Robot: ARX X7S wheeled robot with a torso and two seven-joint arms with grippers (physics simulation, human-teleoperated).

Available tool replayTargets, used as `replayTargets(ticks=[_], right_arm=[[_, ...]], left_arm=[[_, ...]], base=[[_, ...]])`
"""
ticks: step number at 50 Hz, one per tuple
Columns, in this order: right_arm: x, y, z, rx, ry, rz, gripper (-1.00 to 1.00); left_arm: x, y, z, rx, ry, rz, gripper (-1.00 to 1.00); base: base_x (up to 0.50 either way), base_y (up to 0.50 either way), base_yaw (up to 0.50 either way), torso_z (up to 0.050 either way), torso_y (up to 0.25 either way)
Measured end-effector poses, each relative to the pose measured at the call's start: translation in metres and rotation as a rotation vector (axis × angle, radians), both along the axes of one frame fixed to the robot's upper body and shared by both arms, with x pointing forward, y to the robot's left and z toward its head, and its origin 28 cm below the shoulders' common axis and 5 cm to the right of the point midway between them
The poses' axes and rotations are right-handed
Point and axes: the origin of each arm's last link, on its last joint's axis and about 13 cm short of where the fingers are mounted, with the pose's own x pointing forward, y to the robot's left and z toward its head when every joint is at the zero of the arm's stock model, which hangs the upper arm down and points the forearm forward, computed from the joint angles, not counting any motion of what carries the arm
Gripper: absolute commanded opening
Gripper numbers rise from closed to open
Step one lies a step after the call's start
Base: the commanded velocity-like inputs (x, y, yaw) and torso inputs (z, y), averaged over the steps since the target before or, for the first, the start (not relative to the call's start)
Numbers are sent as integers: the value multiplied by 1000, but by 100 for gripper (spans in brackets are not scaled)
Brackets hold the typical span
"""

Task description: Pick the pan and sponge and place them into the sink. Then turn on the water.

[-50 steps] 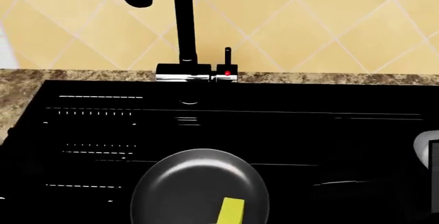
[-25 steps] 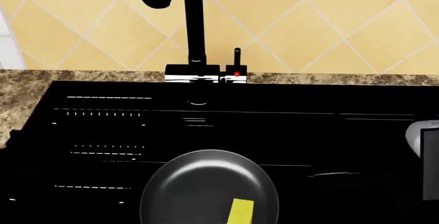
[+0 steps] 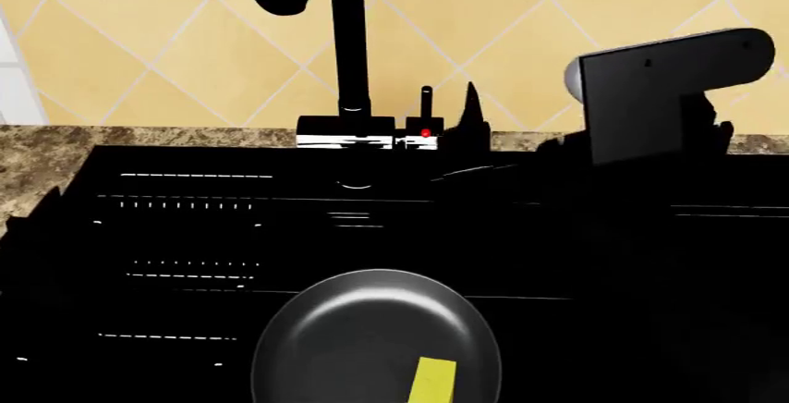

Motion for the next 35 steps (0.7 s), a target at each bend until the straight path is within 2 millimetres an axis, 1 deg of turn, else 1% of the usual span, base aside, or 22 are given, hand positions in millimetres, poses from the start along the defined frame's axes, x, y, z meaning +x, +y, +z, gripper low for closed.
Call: replayTargets(ticks=[18,27,35], right_arm=[[58,16,1,23,34,18,100],[79,24,-1,24,58,48,100],[92,29,-5,28,77,63,100]], left_arm=[[-2,3,2,-3,-21,14,100],[-3,5,1,-5,-26,21,100],[-3,4,0,-5,-28,22,100]], base=[[0,0,0,0,0],[0,0,0,0,0],[0,0,0,0,0]])
